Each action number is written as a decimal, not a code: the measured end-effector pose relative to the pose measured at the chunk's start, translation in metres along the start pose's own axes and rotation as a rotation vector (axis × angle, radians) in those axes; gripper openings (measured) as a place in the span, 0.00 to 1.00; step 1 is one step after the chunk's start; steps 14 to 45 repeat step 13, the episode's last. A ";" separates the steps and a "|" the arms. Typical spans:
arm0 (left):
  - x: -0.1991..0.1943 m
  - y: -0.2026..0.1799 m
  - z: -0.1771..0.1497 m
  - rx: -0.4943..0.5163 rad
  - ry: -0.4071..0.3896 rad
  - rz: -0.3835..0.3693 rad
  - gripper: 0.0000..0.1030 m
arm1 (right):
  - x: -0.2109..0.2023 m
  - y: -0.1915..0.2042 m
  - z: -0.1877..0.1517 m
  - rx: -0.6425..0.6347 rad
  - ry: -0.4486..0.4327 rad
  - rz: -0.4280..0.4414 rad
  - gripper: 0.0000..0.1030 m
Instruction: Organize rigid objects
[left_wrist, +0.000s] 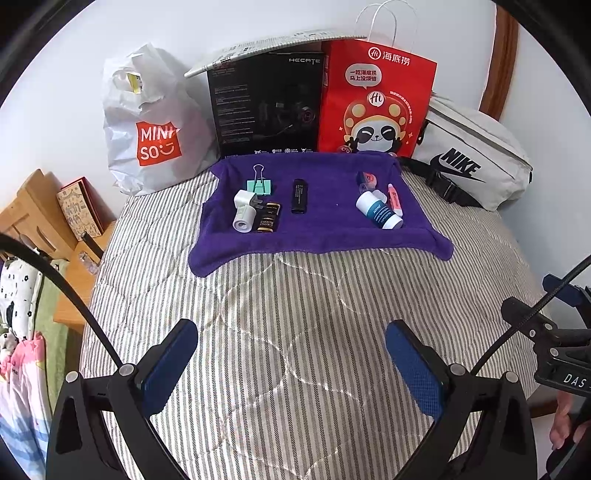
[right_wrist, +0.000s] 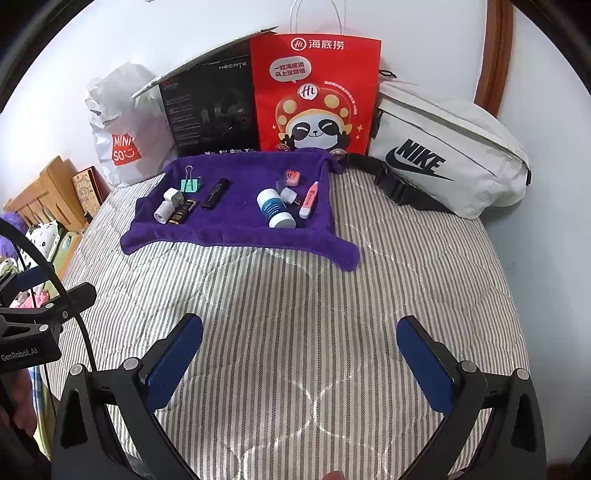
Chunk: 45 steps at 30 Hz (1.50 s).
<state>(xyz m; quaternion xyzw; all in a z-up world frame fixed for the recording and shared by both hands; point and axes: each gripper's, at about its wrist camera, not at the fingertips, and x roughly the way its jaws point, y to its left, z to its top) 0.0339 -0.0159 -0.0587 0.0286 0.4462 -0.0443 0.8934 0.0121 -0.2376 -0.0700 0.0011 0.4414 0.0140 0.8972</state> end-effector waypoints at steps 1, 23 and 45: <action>0.001 0.000 0.000 0.000 0.001 0.000 1.00 | 0.000 0.000 0.000 0.000 0.000 0.000 1.00; 0.003 -0.002 0.003 0.009 -0.007 0.014 1.00 | 0.003 0.002 0.001 0.001 0.008 0.001 1.00; 0.003 -0.002 0.003 0.009 -0.007 0.014 1.00 | 0.003 0.002 0.001 0.001 0.008 0.001 1.00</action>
